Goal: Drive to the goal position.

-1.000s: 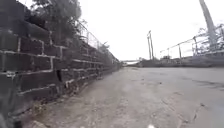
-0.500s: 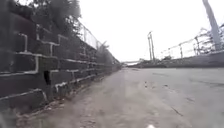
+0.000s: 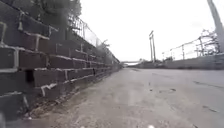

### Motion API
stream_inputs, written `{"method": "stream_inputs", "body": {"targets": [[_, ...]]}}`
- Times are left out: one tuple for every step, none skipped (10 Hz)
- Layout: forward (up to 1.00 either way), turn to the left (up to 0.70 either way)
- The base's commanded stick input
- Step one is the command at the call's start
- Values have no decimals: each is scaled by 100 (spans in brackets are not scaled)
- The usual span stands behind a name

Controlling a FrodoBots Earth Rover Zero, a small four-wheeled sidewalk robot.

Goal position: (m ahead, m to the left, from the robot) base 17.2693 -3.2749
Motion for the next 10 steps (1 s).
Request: {"method": "stream_inputs", "body": {"targets": [[70,0],[70,0],[0,-45],[0,-45],[0,-29],[0,-8],[0,0],[0,0],[0,0],[0,0]]}}
